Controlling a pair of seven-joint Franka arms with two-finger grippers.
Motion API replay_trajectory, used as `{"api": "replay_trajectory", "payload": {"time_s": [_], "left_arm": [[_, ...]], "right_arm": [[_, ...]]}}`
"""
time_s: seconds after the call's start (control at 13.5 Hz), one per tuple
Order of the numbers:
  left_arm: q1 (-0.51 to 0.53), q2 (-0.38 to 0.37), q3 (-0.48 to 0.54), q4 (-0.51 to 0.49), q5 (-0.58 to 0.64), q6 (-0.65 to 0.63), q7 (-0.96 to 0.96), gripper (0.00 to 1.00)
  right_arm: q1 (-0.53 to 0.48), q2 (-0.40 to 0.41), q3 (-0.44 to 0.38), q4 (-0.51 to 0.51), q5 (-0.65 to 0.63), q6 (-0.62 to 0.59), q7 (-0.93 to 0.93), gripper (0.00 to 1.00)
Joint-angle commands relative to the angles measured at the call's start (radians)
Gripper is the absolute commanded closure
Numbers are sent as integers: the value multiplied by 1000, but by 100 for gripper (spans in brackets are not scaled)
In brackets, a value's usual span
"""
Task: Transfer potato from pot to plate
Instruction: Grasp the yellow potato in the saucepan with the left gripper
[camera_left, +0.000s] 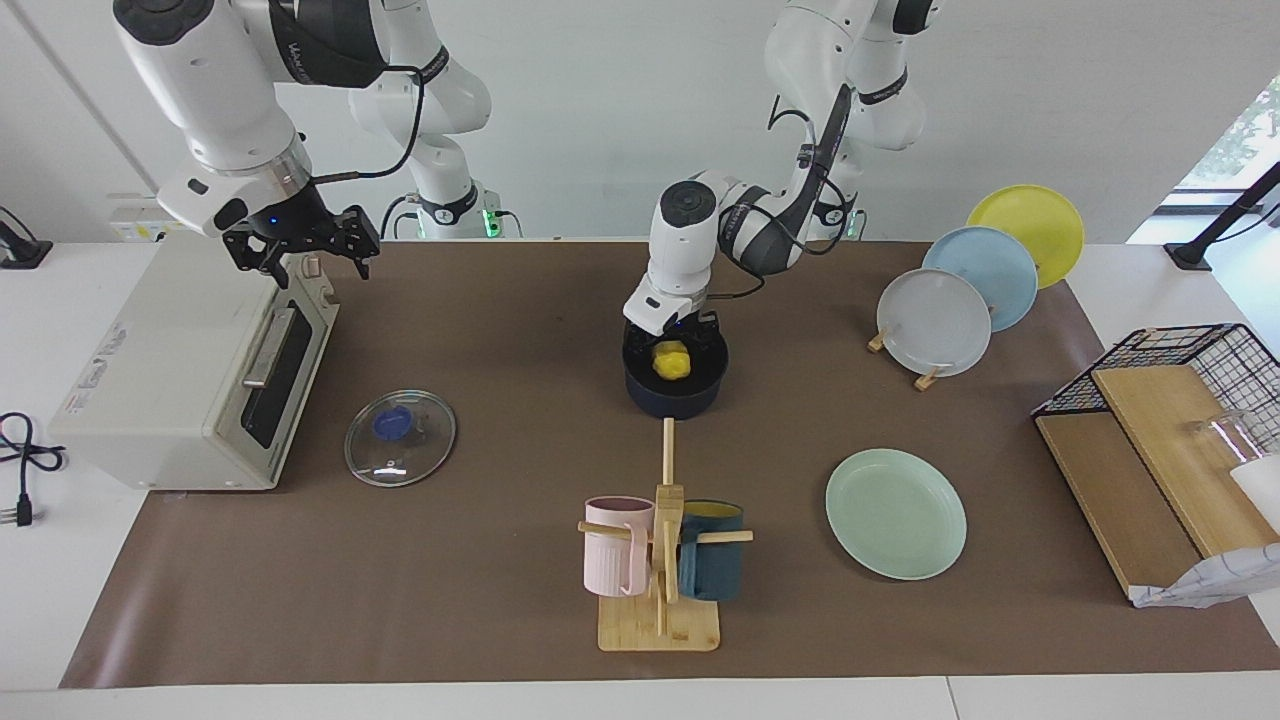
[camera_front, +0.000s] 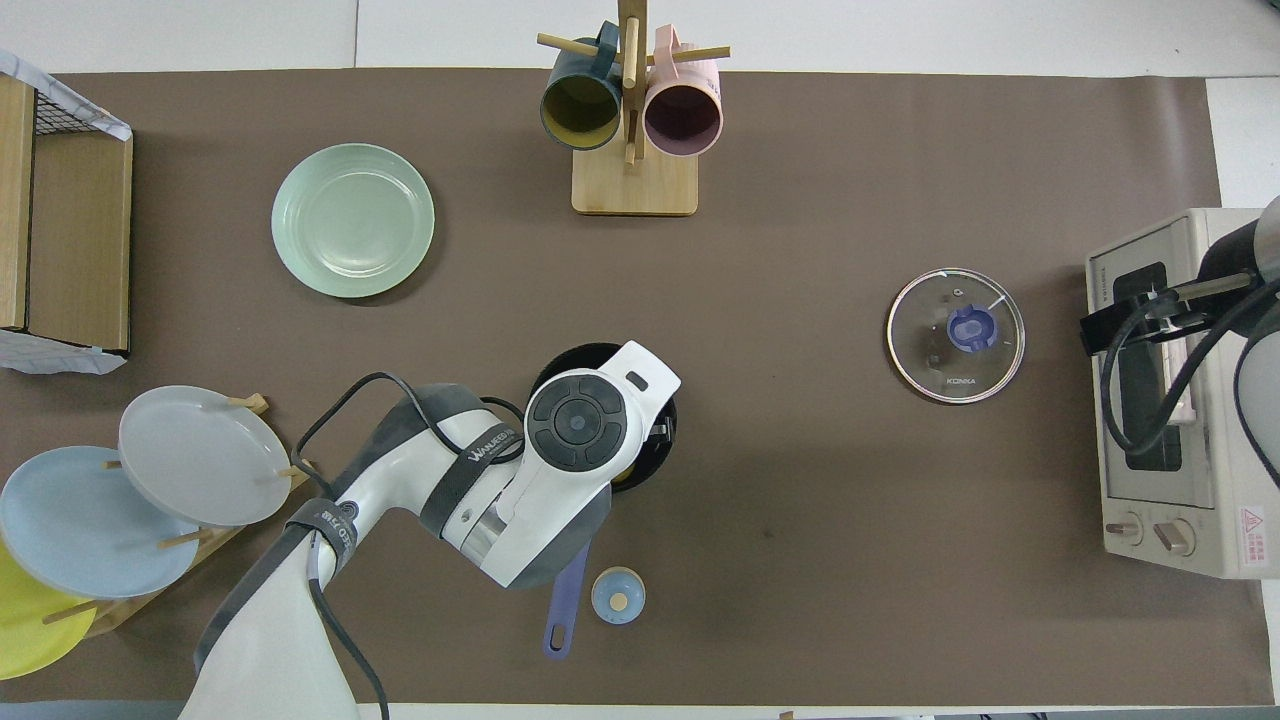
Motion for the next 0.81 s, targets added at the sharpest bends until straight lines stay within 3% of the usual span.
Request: {"api": "replay_trajectory", "payload": {"time_s": [0.0, 0.3, 0.37, 0.59, 0.74], "left_arm": [[-17, -11, 16, -25, 3, 13, -12, 18], [-15, -12, 16, -21, 3, 9, -6, 92], [-12, -12, 16, -16, 3, 9, -6, 100], [0, -41, 19, 10, 3, -51, -3, 100], [72, -118, 24, 103, 3, -216, 12, 100]], "right_arm": [[-15, 11, 9, 18, 13, -5, 31, 0], [-9, 29, 1, 39, 19, -26, 86, 0], [4, 29, -2, 52, 20, -28, 89, 0], [27, 22, -31, 53, 19, -25, 89, 0], [27, 16, -31, 44, 20, -28, 89, 0]]}}
